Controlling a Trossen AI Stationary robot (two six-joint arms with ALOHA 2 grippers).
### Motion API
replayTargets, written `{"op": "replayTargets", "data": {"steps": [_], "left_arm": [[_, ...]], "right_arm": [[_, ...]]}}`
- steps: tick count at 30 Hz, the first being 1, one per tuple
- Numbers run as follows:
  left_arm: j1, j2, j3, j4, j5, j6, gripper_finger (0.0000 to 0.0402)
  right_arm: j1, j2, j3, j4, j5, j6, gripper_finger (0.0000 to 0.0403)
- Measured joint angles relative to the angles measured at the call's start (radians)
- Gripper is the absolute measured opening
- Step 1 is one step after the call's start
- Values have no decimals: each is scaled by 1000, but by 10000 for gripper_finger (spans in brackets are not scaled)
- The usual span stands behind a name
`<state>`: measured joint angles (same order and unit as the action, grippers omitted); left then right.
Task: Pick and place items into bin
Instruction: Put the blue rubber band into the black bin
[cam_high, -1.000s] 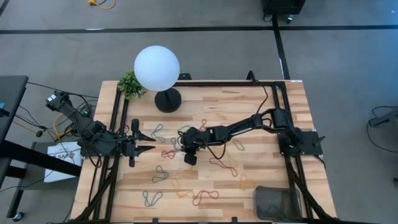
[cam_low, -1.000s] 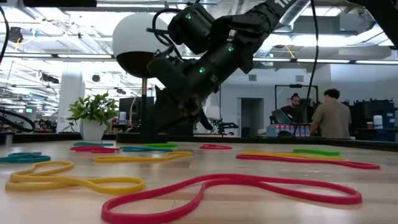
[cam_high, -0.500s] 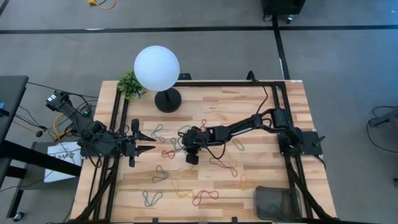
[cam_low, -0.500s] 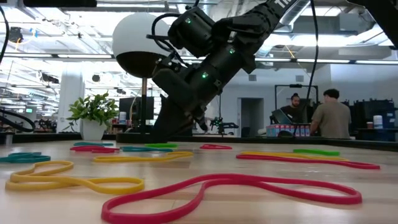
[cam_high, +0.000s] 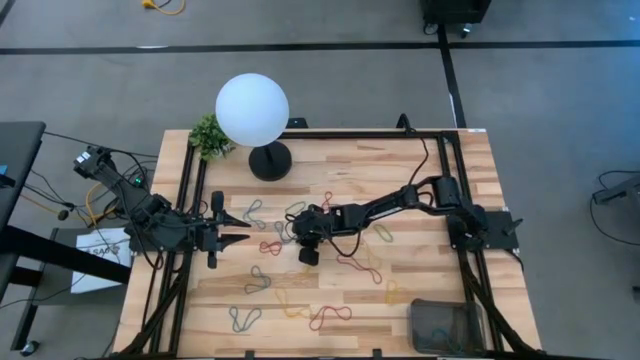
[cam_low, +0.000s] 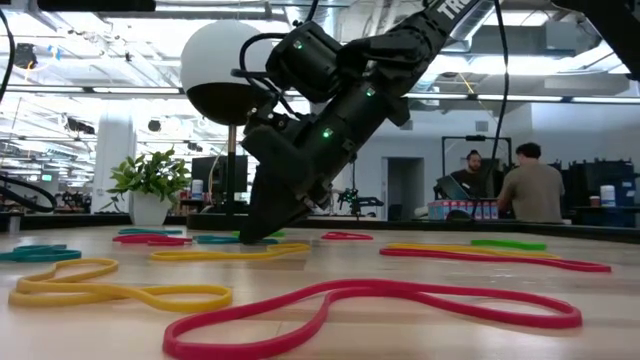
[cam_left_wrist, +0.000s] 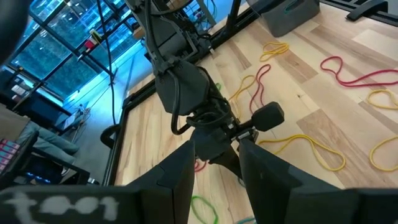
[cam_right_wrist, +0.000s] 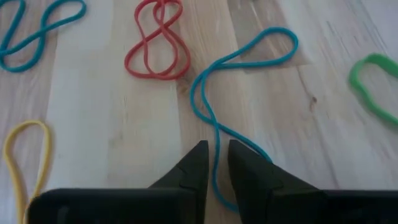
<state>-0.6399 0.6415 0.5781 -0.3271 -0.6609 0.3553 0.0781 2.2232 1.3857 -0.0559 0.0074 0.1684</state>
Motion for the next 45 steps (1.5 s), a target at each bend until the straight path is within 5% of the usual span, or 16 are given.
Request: {"op": "replayTargets", "data": {"steps": [4,9,17,30,36,45], "left_arm": [[0,0,0,0,0,0,119],[0,0,0,0,0,0,119],[0,0,0,-2,-1,5,119],[0,0,0,-4,-1,5,119],[0,0,0,-4,-1,5,119],[0,0,0,-4,-1,4,119]], "right_arm": [[0,-5,0,-2,-2,-1,7],[10,-75,-10,-110,-80,-18,4],[83,-374,-7,-454,-93,19,2],[436,-800,-6,-933,-72,859,1],[697,-810,-6,-938,32,1107,1],[990,-657,-6,-940,73,1553,0]]}}
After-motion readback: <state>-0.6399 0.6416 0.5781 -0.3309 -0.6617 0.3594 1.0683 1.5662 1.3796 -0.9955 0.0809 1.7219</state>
